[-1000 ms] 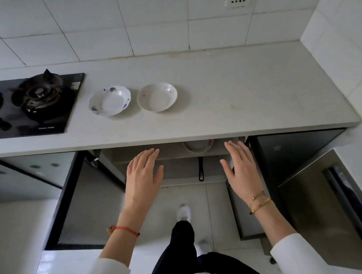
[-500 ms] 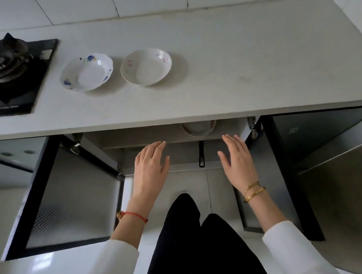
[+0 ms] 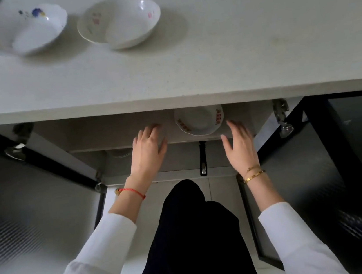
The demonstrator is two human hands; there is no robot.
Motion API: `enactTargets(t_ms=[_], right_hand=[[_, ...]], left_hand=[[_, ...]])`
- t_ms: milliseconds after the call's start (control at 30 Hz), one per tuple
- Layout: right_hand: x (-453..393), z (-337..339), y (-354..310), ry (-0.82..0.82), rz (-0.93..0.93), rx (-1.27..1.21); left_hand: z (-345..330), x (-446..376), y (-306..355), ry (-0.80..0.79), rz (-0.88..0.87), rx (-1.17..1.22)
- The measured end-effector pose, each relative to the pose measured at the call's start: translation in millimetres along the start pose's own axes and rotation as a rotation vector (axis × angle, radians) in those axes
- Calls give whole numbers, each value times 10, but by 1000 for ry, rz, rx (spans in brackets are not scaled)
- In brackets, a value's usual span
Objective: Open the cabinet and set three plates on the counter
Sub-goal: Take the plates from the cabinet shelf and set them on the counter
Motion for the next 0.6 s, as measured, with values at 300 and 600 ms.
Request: enactTargets(t_ms=[300, 600], right_hand=[[-89, -921, 692, 94, -21, -32], [-246, -1235, 1040, 158, -4, -41]], left_hand=[[-1124, 3, -401, -2, -66, 35], [-1567, -129, -516, 43, -86, 23]])
Point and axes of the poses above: each hand's wrist, its own x-axis away from the middle knuckle, its own z-axis out of the back of the hand, y = z × x, the point moved 9 cm from there along -x, towards the middle knuckle, and after that the axes turned 14 degrees about y, right-handed, at the moved point
